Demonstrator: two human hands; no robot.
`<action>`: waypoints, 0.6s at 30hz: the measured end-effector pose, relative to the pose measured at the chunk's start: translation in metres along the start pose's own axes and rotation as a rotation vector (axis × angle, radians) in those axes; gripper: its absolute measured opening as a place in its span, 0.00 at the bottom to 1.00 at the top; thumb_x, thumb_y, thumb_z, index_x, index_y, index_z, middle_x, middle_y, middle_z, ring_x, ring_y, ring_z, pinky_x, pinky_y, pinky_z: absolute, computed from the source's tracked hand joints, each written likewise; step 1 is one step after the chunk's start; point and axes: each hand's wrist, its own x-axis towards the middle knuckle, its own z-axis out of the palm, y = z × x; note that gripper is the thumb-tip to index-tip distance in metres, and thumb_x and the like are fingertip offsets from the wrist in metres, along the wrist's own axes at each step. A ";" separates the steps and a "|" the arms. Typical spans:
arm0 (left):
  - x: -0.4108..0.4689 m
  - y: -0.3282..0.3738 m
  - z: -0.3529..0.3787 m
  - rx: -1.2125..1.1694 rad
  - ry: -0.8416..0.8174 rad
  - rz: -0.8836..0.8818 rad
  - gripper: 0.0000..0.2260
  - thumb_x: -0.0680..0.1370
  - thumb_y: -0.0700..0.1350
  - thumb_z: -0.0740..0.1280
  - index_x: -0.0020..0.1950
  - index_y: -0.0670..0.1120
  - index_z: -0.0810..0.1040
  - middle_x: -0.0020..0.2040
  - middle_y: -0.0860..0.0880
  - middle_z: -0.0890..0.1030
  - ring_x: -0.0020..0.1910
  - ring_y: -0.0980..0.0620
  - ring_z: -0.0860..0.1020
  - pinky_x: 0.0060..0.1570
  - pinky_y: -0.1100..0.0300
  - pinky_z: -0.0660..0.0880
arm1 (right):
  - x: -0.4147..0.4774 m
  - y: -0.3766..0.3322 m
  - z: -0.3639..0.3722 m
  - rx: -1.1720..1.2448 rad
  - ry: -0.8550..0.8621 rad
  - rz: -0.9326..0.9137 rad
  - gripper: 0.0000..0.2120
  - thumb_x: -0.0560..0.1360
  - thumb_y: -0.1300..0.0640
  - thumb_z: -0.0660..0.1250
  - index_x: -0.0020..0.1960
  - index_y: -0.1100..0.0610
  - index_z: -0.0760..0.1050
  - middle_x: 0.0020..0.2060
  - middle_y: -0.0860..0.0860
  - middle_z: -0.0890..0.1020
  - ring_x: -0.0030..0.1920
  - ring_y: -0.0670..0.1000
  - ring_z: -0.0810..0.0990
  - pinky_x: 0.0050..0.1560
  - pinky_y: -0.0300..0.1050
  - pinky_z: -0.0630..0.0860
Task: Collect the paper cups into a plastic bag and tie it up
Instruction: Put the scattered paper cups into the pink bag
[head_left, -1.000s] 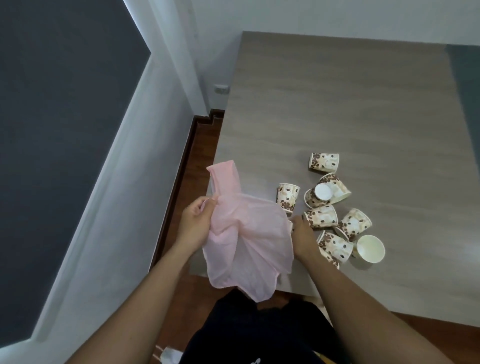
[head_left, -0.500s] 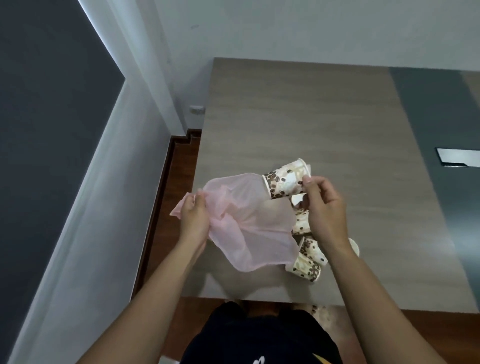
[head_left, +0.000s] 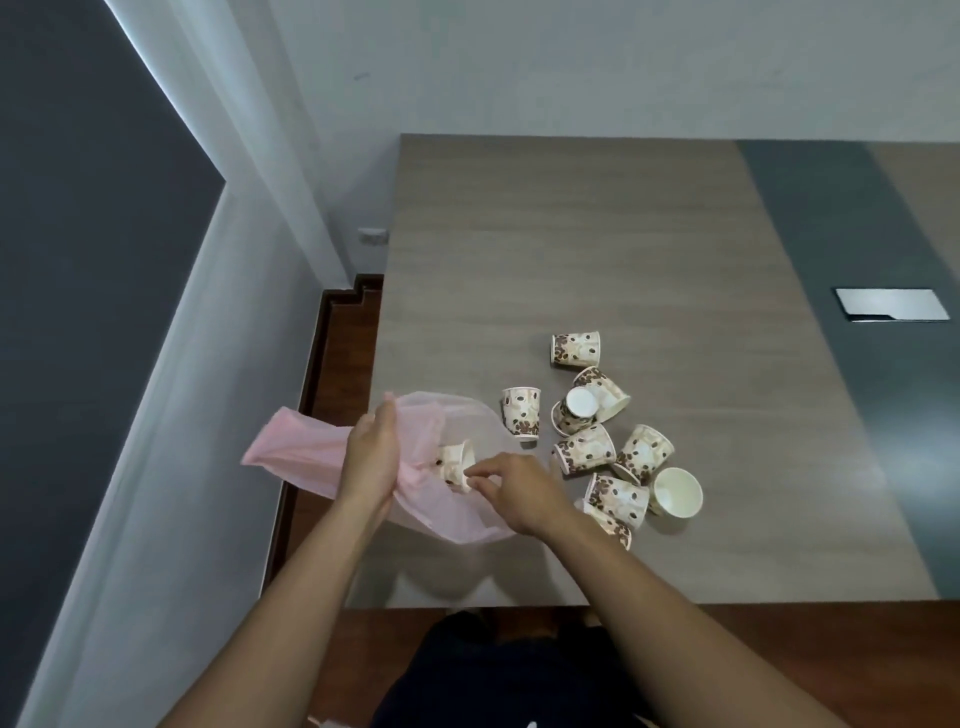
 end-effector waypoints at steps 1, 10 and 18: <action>-0.001 -0.005 -0.002 0.059 -0.017 0.010 0.31 0.86 0.68 0.62 0.71 0.42 0.80 0.67 0.43 0.85 0.66 0.42 0.83 0.66 0.46 0.79 | -0.001 0.006 0.002 -0.011 -0.023 0.001 0.14 0.84 0.41 0.66 0.66 0.39 0.85 0.68 0.42 0.85 0.71 0.49 0.79 0.81 0.73 0.60; 0.006 -0.033 -0.019 0.103 -0.032 0.068 0.11 0.85 0.54 0.72 0.51 0.47 0.83 0.46 0.46 0.88 0.47 0.46 0.87 0.44 0.55 0.80 | 0.000 0.040 0.000 0.076 -0.065 0.046 0.16 0.85 0.43 0.65 0.65 0.48 0.85 0.63 0.46 0.87 0.65 0.52 0.84 0.68 0.55 0.79; 0.005 -0.041 -0.039 0.205 -0.095 0.218 0.06 0.87 0.40 0.70 0.57 0.49 0.74 0.53 0.52 0.81 0.52 0.51 0.80 0.53 0.56 0.77 | 0.043 0.048 -0.016 0.229 0.162 0.114 0.21 0.85 0.53 0.67 0.77 0.54 0.72 0.70 0.64 0.76 0.66 0.61 0.82 0.72 0.57 0.77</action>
